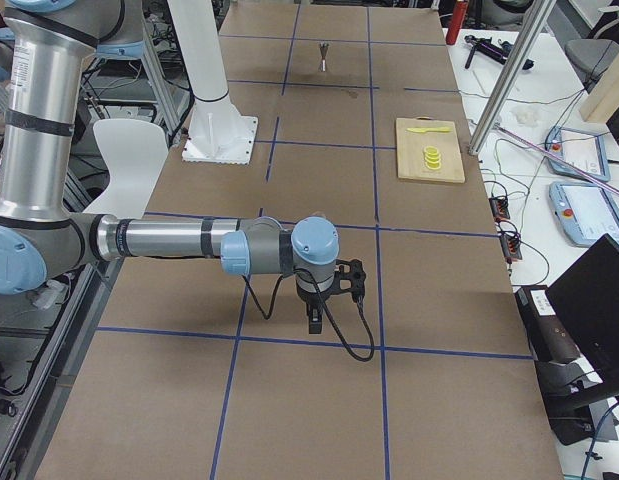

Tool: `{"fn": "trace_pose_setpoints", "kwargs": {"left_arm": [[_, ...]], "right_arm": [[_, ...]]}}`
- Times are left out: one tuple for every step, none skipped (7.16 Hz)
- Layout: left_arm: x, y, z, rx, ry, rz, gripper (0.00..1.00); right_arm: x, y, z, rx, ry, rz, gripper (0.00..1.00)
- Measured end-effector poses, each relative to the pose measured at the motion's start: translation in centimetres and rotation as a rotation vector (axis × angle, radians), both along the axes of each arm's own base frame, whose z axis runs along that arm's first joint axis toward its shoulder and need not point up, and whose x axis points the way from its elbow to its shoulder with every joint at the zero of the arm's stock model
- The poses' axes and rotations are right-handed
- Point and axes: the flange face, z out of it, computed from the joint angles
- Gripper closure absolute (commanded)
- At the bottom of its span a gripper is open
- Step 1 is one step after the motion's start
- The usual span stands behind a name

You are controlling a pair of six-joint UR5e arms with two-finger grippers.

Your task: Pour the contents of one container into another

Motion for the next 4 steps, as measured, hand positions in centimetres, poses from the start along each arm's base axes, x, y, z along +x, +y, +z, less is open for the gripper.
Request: {"fn": "trace_pose_setpoints", "kwargs": {"left_arm": [[-0.02, -0.14, -0.13, 0.002, -0.001, 0.0, 0.0], [-0.02, -0.24, -0.27, 0.004, -0.001, 0.001, 0.0], [-0.02, -0.32, -0.36, 0.006, -0.001, 0.001, 0.0], [-0.02, -0.35, -0.39, 0.006, -0.001, 0.001, 0.0]], "right_arm": [[0.0, -0.01, -0.01, 0.001, 0.0, 0.0, 0.0], [0.0, -0.01, -0.02, 0.002, 0.0, 0.0, 0.0], [0.0, -0.02, -0.02, 0.002, 0.001, 0.0, 0.0], [0.01, -0.02, 0.0, 0.002, 0.003, 0.0, 0.0]]}}
